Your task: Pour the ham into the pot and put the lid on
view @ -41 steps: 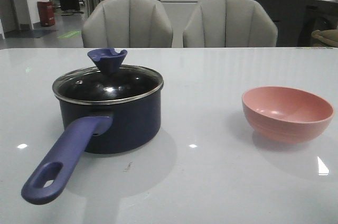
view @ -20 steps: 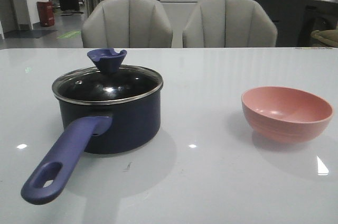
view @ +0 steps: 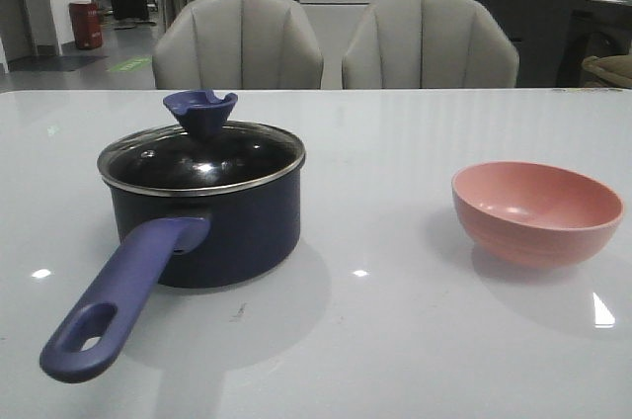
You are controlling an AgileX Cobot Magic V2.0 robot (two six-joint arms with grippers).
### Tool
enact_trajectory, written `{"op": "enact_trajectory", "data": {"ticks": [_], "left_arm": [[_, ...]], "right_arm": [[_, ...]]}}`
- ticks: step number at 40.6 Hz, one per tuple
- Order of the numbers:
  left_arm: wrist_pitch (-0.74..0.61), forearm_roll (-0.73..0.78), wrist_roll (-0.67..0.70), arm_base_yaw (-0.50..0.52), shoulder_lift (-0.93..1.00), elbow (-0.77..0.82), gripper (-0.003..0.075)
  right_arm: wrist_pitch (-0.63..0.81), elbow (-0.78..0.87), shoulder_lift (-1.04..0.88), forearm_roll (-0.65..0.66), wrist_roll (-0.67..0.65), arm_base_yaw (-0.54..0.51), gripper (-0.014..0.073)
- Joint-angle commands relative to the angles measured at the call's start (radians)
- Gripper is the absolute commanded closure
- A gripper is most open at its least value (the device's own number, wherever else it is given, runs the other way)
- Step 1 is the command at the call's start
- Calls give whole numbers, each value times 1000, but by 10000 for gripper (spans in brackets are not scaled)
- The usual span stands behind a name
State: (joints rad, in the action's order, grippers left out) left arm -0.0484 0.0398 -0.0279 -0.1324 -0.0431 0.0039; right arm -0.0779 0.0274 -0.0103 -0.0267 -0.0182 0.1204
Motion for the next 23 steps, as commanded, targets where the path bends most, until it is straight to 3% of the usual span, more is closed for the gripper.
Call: {"op": "enact_trajectory", "data": {"ticks": [1, 23], "left_arm": [[-79, -8, 4, 4, -13, 22, 591], [-79, -8, 4, 4, -13, 22, 591]], "right_arm": [[100, -6, -19, 16, -14, -6, 416], [86, -6, -19, 16, -14, -6, 416]]}}
